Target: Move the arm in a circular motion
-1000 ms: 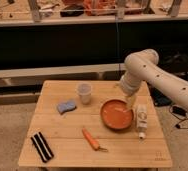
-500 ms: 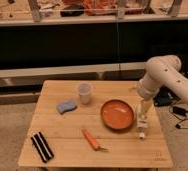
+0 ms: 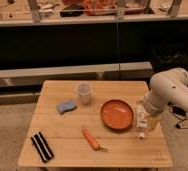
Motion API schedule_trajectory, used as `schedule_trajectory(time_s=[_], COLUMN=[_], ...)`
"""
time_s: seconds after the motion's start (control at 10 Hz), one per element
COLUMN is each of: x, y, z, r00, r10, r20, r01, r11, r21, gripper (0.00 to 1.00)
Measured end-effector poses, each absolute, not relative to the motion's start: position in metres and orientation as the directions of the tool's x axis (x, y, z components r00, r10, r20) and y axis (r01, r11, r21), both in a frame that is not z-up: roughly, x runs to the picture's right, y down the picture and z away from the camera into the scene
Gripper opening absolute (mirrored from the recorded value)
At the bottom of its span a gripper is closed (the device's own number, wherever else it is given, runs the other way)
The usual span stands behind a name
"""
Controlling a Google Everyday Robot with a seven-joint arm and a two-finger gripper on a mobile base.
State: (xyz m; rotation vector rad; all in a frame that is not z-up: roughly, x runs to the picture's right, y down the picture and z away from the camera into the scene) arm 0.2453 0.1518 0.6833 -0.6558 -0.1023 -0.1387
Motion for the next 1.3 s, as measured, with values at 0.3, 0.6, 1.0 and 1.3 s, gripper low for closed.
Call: schedule_trajectory(time_s=[0.3, 0.6, 1.0, 1.3], x=[0.187, 0.124, 0.074, 0.082], y=[0.157, 0.146, 0.100, 0.075], z=[0.671, 0.673, 0.691, 0.710], r00=[0.982, 0.965, 0.928, 0.916], r10=[-0.138, -0.203, -0.299, -0.316], r20=[0.133, 0.168, 0.222, 0.247], r01=[0.190, 0.263, 0.372, 0.400], r11=[0.780, 0.776, 0.765, 0.763], r21=[-0.597, -0.573, -0.526, -0.508], gripper=[0.80, 0.80, 0.80, 0.80])
